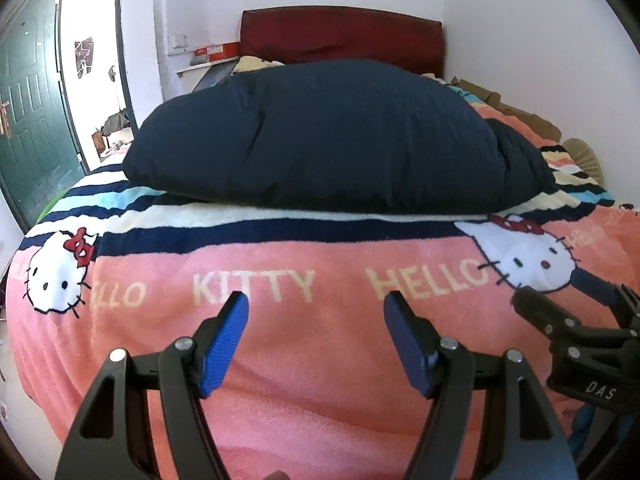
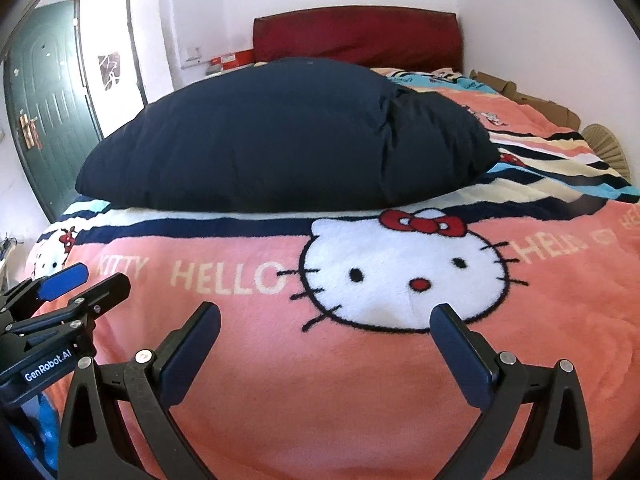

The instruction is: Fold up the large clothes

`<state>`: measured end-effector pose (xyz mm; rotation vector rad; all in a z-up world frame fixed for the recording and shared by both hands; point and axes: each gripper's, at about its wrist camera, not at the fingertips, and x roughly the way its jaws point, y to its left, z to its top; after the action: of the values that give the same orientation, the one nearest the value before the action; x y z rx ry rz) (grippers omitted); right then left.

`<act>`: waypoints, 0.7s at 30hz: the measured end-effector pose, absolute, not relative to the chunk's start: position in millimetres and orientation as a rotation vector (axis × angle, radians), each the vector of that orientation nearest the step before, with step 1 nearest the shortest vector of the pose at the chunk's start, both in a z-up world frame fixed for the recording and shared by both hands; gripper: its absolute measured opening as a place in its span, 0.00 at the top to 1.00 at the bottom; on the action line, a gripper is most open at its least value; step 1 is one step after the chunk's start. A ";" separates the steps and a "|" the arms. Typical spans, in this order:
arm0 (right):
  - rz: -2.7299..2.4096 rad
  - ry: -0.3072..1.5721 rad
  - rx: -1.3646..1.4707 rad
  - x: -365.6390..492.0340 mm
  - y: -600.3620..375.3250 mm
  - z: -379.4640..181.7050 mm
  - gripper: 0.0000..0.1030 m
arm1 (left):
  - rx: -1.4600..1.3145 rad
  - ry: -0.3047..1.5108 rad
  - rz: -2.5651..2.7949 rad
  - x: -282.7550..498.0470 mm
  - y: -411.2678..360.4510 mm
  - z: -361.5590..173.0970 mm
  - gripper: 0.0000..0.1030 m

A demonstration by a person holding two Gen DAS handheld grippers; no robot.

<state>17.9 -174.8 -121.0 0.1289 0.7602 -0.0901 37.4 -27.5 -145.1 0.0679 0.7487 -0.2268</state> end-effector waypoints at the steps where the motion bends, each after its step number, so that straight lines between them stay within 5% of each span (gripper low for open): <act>1: -0.092 0.755 0.129 17.7 -175.7 -119.4 0.00 | 0.067 0.742 -0.224 37.4 -27.3 -143.2 0.33; 21: -0.121 0.722 0.105 25.8 -185.4 -115.9 0.01 | 0.065 0.718 -0.200 49.6 -25.5 -144.8 0.33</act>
<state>25.8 -185.4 -115.9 0.1046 0.7223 -0.1207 49.6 -25.5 -144.8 0.0648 0.7180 -0.1998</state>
